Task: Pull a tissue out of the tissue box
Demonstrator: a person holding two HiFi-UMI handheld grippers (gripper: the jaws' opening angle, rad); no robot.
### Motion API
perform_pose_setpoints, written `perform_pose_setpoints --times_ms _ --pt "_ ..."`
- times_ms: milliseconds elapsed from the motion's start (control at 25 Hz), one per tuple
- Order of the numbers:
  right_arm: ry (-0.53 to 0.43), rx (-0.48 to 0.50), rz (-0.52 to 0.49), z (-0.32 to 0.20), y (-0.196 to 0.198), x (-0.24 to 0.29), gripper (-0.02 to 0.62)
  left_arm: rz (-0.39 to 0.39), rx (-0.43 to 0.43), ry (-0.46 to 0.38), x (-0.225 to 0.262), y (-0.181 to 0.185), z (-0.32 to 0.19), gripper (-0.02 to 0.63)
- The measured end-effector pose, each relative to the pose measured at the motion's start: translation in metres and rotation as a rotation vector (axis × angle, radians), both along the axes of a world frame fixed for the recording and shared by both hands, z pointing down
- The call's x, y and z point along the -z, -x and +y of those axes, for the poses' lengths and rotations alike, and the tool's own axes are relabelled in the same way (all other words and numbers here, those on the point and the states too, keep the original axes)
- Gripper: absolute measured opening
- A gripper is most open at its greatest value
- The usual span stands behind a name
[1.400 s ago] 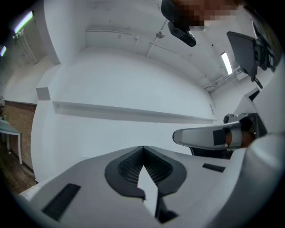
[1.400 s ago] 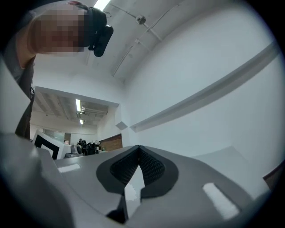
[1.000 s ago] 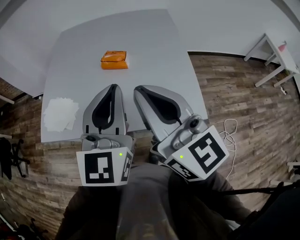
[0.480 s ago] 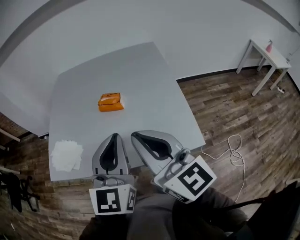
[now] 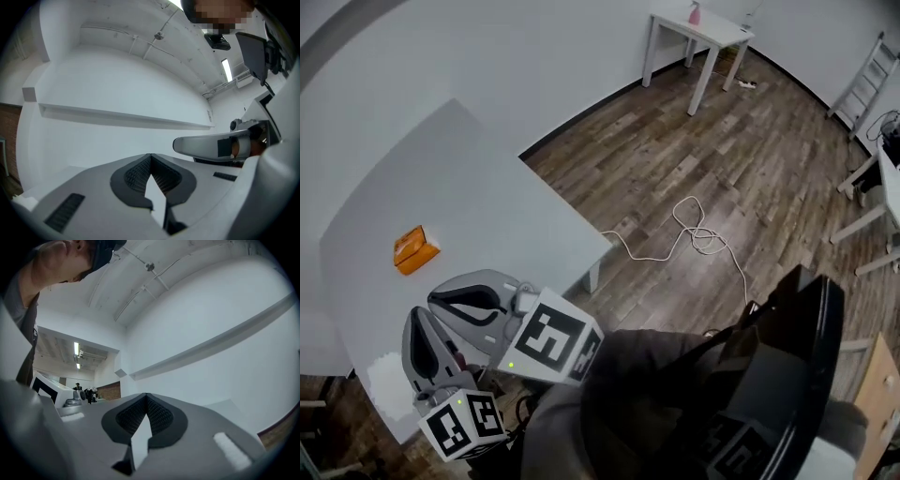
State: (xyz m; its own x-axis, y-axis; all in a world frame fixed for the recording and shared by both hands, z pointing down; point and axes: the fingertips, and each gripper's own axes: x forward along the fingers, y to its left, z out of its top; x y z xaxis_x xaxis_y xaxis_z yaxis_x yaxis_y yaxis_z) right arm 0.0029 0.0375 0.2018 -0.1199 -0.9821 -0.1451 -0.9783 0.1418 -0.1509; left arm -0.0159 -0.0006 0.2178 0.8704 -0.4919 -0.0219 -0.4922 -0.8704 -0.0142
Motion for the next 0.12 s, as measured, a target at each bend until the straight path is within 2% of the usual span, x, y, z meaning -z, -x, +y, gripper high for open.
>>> perform_pose_setpoints --times_ms 120 --pt "0.007 -0.011 0.01 0.016 -0.002 0.001 0.002 0.004 -0.02 0.007 0.001 -0.004 0.018 0.0"
